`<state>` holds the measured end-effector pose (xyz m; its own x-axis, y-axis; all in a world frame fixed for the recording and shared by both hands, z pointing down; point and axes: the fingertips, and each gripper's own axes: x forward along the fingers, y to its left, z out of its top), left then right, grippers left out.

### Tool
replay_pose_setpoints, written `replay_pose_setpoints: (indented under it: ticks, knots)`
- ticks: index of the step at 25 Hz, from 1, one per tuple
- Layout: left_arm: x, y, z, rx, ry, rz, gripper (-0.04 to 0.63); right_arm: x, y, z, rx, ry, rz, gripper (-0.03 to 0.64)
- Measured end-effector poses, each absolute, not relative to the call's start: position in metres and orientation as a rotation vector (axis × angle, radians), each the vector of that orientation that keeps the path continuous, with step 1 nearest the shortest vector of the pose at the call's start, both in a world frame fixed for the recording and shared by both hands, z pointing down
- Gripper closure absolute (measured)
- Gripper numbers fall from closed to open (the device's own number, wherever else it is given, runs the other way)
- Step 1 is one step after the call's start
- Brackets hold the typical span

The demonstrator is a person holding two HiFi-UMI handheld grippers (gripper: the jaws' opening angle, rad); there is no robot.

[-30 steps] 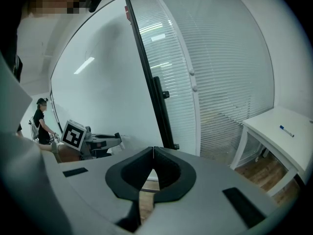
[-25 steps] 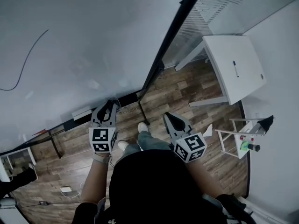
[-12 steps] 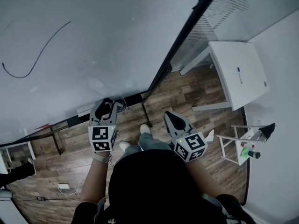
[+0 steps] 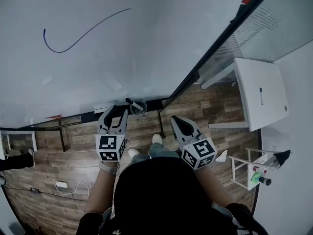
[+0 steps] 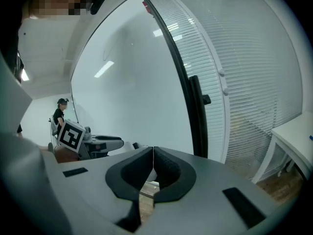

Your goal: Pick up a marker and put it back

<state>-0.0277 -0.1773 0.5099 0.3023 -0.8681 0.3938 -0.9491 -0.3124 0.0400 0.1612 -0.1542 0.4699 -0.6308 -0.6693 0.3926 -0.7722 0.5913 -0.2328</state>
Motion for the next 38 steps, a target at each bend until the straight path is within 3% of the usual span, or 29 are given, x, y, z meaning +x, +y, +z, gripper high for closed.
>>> replay_pose_setpoints:
  ticks: [22, 38]
  knots:
    - [-0.126, -0.075, 0.488, 2.071, -1.936, 0.333, 0.489, 0.016, -0.127, 0.459, 0.640, -2.750, 0.440, 0.589]
    - [-0.160, -0.039, 0.487, 1.992, -2.007, 0.285, 0.514, -0.029, -0.110, 0.461, 0.490, -2.761, 0.402, 0.589]
